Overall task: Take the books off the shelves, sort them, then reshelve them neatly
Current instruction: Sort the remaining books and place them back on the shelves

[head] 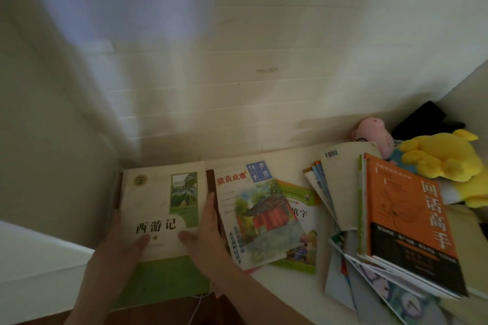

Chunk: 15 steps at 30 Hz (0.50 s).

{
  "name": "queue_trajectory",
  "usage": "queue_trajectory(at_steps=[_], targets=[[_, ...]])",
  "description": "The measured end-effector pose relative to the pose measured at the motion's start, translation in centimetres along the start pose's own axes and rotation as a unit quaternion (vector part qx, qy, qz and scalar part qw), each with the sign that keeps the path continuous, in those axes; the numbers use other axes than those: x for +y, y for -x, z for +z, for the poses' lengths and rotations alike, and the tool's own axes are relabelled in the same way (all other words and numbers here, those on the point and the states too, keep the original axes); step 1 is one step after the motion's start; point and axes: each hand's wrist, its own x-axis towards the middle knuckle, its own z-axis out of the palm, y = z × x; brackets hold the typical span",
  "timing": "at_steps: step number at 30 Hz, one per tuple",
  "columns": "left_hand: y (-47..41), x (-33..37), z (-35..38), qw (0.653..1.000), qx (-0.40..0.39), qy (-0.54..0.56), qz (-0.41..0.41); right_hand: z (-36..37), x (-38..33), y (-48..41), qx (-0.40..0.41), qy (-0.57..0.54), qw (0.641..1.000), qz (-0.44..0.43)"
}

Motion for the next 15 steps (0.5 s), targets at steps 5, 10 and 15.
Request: queue_trajectory(at_steps=[5,10,15], targets=[[-1.5,-1.1,0.0,1.0,-0.015,-0.006,-0.016,0.4,0.2,-0.4,-0.003,-0.002,1.0,0.005],[-2.0,0.5,0.6,0.998,0.005,-0.066,-0.001,-1.5,0.5,0.1,0.025,0.027,0.999,-0.015],[4.2,10.1,4.1,0.974,-0.01,0.001,0.224,-9.7,1.8,2.6,0.119,0.045,0.99,-0.06]])
